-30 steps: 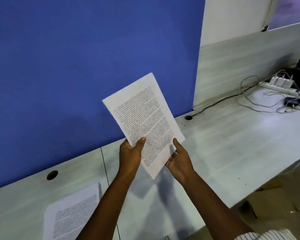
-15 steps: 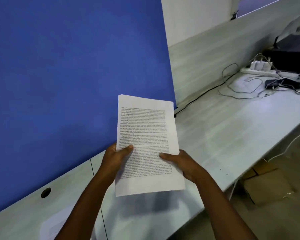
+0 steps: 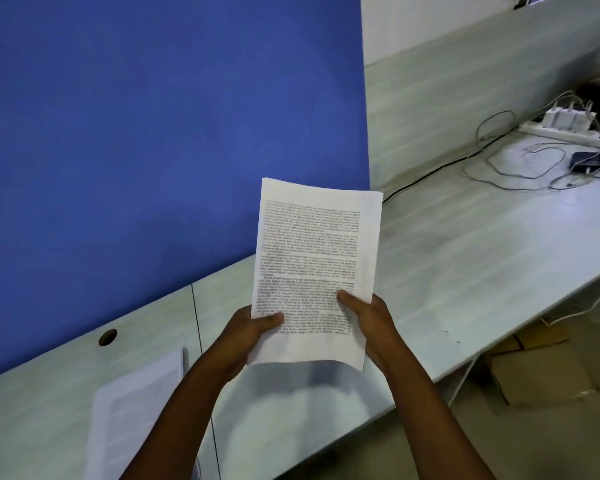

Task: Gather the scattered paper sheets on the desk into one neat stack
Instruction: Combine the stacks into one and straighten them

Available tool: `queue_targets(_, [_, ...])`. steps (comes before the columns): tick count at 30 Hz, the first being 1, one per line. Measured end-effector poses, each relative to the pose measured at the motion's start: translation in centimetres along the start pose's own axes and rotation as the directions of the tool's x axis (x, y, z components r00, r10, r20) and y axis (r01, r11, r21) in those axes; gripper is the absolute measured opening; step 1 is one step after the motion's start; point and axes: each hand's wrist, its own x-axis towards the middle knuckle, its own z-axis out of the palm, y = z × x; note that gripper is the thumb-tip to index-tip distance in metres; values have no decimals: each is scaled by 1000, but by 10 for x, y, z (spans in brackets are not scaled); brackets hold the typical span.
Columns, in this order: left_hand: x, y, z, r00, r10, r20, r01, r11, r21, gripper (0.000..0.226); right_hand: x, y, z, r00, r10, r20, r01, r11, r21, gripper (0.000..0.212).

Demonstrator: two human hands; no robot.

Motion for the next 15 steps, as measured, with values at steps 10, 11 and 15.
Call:
queue_targets(10, [-17,-44,-98,965,79,-251,-74,997,29,29,4,54,82,998,-48,44,57,971,-231,24])
queue_targets(11, [-23,-55,-117,962,82,-261,-73,996,42,31,2,68,99,997,-57,51,68,963,-260,25])
queue_targets(15, [-47,-96,-191,941,61,-333,-47,998,50,30,-8,117,157,998,-55,34,64,887,-458,24])
